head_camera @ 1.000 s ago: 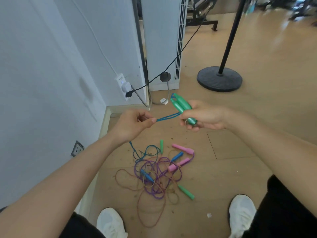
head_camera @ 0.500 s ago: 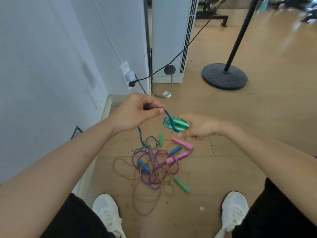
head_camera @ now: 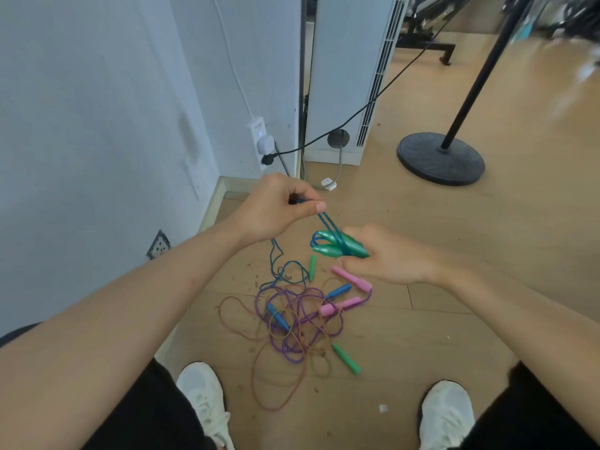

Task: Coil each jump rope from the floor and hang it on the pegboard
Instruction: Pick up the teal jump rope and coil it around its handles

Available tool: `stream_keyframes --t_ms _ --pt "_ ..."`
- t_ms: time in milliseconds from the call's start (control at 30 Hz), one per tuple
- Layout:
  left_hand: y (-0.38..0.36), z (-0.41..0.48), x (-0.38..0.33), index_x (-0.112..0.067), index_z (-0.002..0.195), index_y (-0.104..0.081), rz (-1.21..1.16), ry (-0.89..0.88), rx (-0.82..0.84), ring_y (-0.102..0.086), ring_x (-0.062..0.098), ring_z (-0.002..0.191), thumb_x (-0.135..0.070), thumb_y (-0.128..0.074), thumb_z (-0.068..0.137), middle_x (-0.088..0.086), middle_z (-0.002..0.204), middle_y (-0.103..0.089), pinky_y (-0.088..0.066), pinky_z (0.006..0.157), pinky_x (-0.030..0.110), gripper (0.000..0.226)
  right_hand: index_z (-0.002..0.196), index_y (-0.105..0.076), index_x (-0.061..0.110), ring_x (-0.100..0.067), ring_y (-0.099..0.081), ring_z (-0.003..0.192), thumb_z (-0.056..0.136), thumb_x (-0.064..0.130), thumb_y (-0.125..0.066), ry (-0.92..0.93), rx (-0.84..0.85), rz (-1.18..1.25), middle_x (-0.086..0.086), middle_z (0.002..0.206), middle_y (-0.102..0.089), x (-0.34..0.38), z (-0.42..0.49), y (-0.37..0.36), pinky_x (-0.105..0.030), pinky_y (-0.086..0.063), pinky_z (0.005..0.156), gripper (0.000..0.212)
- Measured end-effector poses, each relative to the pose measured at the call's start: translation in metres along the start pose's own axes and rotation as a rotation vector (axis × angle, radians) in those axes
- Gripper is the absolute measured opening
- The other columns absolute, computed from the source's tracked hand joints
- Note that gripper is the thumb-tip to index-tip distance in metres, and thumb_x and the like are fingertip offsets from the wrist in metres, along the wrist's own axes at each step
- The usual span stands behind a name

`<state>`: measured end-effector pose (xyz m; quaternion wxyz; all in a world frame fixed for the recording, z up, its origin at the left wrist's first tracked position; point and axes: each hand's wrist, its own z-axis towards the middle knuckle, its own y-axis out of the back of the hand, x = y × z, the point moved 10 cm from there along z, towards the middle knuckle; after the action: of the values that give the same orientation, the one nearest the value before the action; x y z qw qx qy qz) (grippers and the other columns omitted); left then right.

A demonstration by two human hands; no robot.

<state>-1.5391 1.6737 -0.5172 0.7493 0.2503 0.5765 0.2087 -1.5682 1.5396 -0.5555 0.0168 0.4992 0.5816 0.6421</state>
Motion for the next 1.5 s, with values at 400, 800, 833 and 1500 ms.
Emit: stream_keyframes --t_ms 400,800,833,1500 --pt "0.003 0.001 0.010 -0.006 0.091 -0.073 -0.332 0.089 -0.043 -0.051 -0.002 0.052 -0.011 -0.067 0.094 0.000 0.072 -0.068 -0.039 0.050 0.009 0.009 0.113 -0.062 0.009 -0.011 -0.038 0.048 0.098 0.008 -0.051 -0.117 -0.172 0.724 -0.001 0.070 -0.057 -0.015 -0.004 0.033 -0.019 -0.022 0.038 0.018" --pt "-0.008 -0.005 0.017 -0.014 0.096 -0.071 -0.191 0.125 -0.024 -0.062 0.014 0.058 -0.009 -0.071 0.090 -0.001 0.083 -0.069 -0.046 0.054 0.020 0.007 0.126 -0.044 0.013 -0.014 -0.043 0.049 0.097 0.005 -0.052 -0.186 -0.465 1.017 -0.012 0.082 -0.065 -0.048 -0.005 0.060 -0.021 -0.024 0.036 0.031" --pt "-0.012 -0.006 0.015 -0.013 0.095 -0.073 -0.164 0.111 0.003 -0.062 0.014 0.057 -0.009 -0.072 0.089 -0.002 0.081 -0.069 -0.046 0.055 0.019 0.008 0.124 -0.044 0.012 -0.015 -0.045 0.049 0.096 0.005 -0.053 -0.200 -0.503 1.023 -0.013 0.086 -0.066 -0.052 -0.006 0.062 -0.022 -0.026 0.037 0.030" --pt "-0.013 -0.015 -0.025 -0.025 0.090 -0.075 0.118 -0.195 0.055 -0.055 0.001 0.065 -0.021 -0.079 0.083 -0.018 0.073 -0.063 -0.038 0.062 0.012 0.008 0.107 -0.064 0.010 -0.032 -0.064 0.070 0.087 0.005 -0.069 0.020 -0.141 0.128 -0.003 0.098 -0.052 -0.023 0.008 0.014 -0.027 -0.057 0.054 0.021"
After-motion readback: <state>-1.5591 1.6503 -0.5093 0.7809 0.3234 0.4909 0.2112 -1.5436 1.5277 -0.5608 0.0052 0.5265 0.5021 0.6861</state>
